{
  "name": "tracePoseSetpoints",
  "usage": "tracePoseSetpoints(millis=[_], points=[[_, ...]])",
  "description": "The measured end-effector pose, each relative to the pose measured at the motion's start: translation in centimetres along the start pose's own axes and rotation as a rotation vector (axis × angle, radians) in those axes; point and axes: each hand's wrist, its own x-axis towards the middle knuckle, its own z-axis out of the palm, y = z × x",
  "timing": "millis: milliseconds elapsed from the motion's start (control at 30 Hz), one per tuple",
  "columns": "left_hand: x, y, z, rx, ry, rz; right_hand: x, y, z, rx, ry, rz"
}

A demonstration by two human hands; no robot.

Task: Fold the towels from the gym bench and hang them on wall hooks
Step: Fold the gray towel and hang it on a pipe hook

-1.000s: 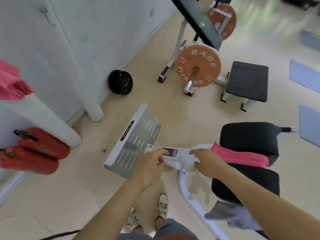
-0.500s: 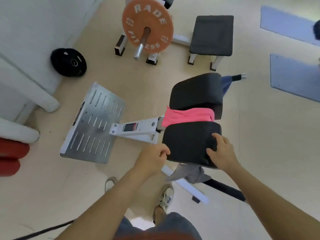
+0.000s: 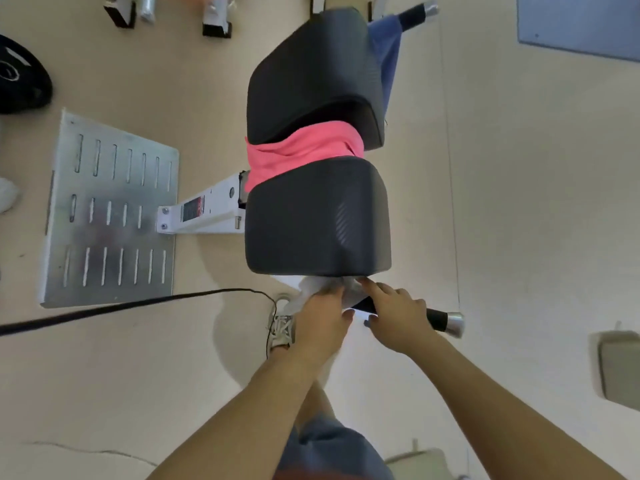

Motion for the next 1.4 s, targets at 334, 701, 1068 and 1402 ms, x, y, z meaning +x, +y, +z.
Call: tracePoseSetpoints(millis=[334, 701, 1068, 1402], points=[[2.6, 1.2, 2.1, -0.217, -0.028, -0.202, 1.0, -0.4, 1.8, 0.133, 0.033, 0.065], [-2.4, 6.3, -10.4, -0.943, -0.610, -0.027, -4.2, 1.7, -9.6, 0.572, 0.035, -0.255], [-4.2, 17.1, -13.7, -0.859, -0.447, 0.197, -9.1, 10.2, -22.8, 0.360, 0.339, -0.569], [-7.4, 29.3, -13.6, -1.105, 0.181, 0.220, -10.8, 23.2, -31.3, 0.309, 0.307, -0.645]])
